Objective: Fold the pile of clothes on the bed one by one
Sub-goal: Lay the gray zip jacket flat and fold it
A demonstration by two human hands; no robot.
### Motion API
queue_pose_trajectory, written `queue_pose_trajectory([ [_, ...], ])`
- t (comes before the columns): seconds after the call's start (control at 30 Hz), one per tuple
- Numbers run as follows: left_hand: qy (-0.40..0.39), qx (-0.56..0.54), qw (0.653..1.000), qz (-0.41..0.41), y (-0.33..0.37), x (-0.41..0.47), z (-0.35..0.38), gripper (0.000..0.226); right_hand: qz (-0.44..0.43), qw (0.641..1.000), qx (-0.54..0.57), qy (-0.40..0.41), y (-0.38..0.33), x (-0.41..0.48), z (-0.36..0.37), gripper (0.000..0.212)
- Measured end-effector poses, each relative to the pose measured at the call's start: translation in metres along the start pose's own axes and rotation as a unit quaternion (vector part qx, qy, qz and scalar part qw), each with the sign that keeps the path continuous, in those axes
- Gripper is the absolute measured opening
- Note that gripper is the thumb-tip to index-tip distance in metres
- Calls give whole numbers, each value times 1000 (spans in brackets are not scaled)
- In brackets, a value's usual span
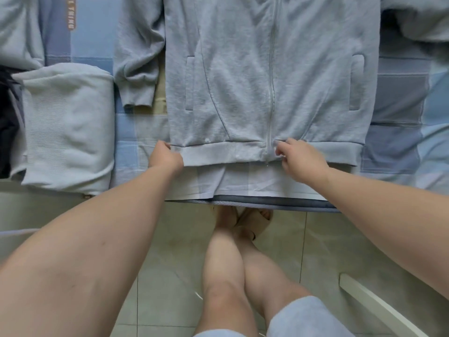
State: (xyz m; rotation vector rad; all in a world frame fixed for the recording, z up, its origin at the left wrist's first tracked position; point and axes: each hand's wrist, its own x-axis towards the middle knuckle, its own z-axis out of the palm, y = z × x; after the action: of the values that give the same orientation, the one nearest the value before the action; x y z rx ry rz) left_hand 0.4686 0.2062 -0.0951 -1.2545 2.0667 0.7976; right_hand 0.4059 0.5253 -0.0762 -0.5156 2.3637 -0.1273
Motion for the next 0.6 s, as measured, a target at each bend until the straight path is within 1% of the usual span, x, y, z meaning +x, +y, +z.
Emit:
queue_pose_trajectory([
  [0.07,-16,19,1000,3,2,-14,-11,40,4,999,-13,-40,-4,-8,-13,43],
  [0.1,-23,31,999,14,3,-19,-16,42,8,999,-9,-42,-6,-12,-18,48],
  [0.17,-33,50,997,42,10,-26,-28,44,12,1000,-1,-28,-13,-15,-30,54],
  [0.27,-17,65,996,62,23,-27,-47,46,11,1000,-1,-16,-29,-16,-50,62],
  [0.37,41,74,993,88,35,-9,-71,46,10,1000,14,-20,-57,-9,-67,64],
  [0.5,120,38,984,122,49,47,-119,52,10,997,73,-8,-114,25,-86,62],
  [0.6,124,1,982,143,65,102,-148,66,18,994,110,12,-155,68,-94,60],
])
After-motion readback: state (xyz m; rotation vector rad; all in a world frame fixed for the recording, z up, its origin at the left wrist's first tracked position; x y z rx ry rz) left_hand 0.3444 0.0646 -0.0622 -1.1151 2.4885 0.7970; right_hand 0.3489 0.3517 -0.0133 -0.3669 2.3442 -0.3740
